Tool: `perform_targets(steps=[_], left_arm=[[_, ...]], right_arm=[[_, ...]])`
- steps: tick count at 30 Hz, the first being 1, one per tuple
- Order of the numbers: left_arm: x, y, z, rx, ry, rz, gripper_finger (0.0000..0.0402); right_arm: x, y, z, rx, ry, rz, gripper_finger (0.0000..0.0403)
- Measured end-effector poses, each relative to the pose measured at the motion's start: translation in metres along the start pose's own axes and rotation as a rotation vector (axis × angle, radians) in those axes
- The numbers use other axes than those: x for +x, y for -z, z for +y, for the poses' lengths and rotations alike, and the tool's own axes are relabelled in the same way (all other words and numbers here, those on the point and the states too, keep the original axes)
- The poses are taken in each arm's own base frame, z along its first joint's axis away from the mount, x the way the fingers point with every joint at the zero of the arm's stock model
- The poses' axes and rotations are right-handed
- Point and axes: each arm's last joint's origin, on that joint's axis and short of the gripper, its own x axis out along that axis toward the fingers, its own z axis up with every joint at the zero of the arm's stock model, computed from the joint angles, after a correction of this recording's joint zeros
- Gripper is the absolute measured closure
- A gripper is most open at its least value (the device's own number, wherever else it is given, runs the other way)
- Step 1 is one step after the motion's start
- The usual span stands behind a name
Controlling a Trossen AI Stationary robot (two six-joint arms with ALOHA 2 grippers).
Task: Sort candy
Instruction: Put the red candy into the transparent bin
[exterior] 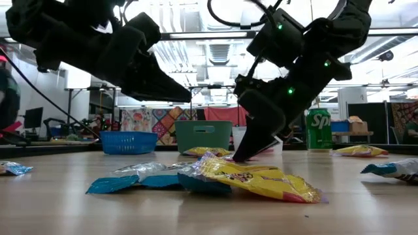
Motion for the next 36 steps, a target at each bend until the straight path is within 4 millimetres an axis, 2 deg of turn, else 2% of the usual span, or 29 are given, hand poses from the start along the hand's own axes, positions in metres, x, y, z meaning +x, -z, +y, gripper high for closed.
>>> perform_targets(steps=[4,8,13,17,20,24,28,36], left_arm=[[0.002,0.001,0.002,-0.013,-0.009,0.004,0.0324],[0.006,0.004,0.002,-0.028,-0.010,-0.008,0.0324],[0.017,0.018,-0.001,-0.047,0.000,-0.008,0.0324],[0.026,0.035,-0.002,-0.054,-0.004,0.030,0.0324],[0.032,0.047,-0.003,-0.068,0.003,0.070,0.0324],[0.041,0.053,-0.006,-0.064,0.009,0.093,0.0324],[0.052,0.056,-0.010,-0.062,0.028,0.109,0.0324],[0.060,0.063,-0.012,-0.090,0.023,0.127,0.0324]], right_arm=[[-0.008,-0.004,0.019,-0.034,-0.104,0.016,0.0394],[-0.018,-0.016,0.027,-0.037,-0.127,-0.011,0.0394],[-0.031,-0.028,0.026,-0.032,-0.098,0.008,0.0394],[-0.043,-0.037,0.020,0.069,-0.069,0.060,0.0394],[-0.048,-0.036,0.014,0.180,-0.079,0.129,0.0394],[-0.053,-0.032,0.013,0.280,-0.119,0.181,0.0390],[-0.051,-0.026,0.011,0.343,-0.119,0.214,0.0364],[-0.042,-0.023,0.011,0.371,-0.104,0.182,0.0270]])
